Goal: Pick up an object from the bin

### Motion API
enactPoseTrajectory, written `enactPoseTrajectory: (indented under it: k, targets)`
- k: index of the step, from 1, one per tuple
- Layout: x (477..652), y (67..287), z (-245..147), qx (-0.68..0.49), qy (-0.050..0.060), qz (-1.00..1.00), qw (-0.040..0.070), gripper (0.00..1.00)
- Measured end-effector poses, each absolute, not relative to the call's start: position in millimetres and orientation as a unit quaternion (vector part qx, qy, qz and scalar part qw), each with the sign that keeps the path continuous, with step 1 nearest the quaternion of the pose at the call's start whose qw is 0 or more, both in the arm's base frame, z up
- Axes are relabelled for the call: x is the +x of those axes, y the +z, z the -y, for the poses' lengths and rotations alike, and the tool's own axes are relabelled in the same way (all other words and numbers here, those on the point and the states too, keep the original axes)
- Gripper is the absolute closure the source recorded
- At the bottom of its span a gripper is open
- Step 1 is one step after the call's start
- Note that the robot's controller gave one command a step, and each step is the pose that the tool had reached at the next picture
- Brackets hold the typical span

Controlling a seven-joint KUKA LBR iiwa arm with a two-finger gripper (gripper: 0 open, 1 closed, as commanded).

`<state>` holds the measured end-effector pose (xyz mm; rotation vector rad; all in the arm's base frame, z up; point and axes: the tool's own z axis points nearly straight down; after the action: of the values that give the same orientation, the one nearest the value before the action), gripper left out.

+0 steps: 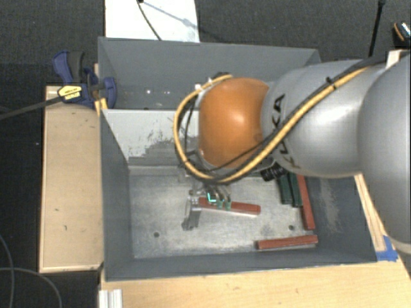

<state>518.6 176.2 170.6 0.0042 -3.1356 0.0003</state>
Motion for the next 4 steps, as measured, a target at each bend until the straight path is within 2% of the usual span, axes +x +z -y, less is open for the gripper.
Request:
enactPoseTrajectory:
  k: [1, 2, 3, 4]
  targets:
    - [562.7, 66.1, -88.2, 0.035, 0.002, 0.999, 0.002, 0.0]
    - [540.2, 101.9, -49.8, 0.02, 0.001, 1.0, 0.0, 0.0]
    - [534.2, 100.2, -47.5, 0.018, 0.0, 1.0, 0.001, 0.0]
    - [528.7, 69.0, -49.8, -0.014, 0.0, 1.0, 0.002, 0.0]
